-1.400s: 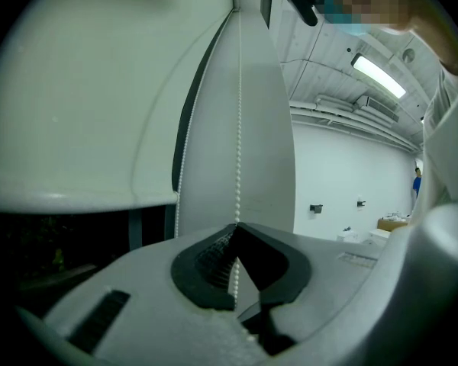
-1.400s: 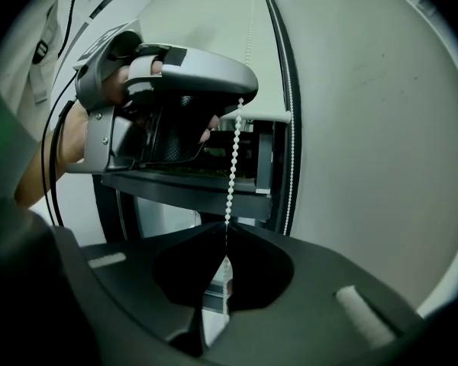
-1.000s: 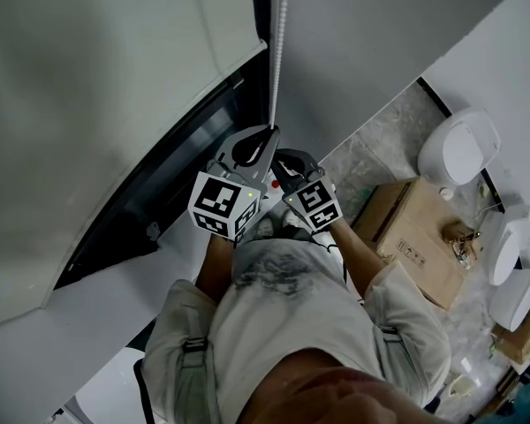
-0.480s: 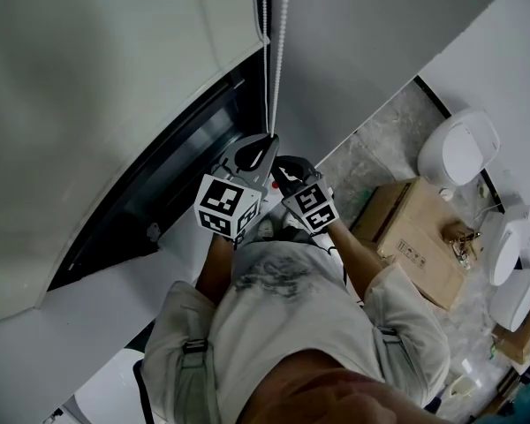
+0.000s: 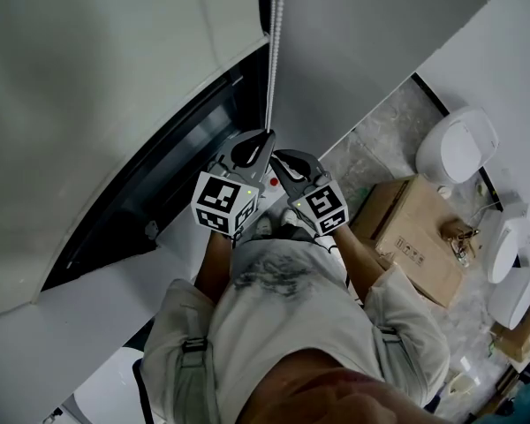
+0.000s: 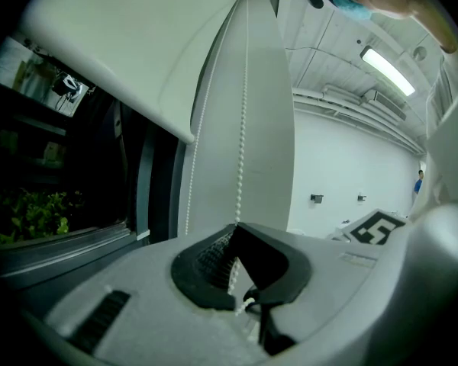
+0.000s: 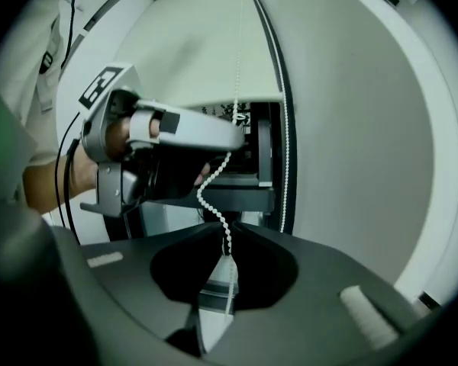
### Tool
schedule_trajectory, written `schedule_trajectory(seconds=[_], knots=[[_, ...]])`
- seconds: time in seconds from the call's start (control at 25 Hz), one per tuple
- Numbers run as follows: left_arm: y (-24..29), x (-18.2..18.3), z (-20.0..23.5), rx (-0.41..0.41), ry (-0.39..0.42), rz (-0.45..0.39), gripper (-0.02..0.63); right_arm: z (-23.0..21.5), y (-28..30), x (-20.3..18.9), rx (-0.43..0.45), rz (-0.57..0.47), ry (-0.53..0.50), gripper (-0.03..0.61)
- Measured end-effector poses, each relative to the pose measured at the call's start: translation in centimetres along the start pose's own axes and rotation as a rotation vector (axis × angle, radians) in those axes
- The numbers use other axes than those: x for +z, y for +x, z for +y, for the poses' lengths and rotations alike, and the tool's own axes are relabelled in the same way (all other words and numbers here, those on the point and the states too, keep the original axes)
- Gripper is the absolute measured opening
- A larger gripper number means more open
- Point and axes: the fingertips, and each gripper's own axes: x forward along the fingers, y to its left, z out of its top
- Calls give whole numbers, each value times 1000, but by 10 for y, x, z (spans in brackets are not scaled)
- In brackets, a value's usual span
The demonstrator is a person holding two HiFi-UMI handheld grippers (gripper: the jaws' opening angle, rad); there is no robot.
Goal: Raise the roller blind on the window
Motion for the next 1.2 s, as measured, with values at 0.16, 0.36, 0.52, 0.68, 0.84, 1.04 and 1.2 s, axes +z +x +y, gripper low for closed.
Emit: schedule_trajectory(seconds=[0.16,0.36,0.52,0.68,0.84,1.04,1.2], knots=[[1,1,1,9,2,2,11,-18,-18,36,-35,-66,3,49],[2,1,3,15,5,5,11,-31,-39,92,-47,-186,-24,49],[4,3,0,8,5,5,11,-28,-51,141,-35,-264,-91,51],[6,4,-3,5,10,8,11,-22,-58,183,-10,-354,-122,55],[9,5,-6,0,14,8,11,-23,-58,214,-4,-394,-161,55],[11,4,-7,-1,16,9,11,-26,-52,237,26,-396,-188,69],[12,4,-6,1,19,9,11,-26,-49,251,52,-398,-195,71]])
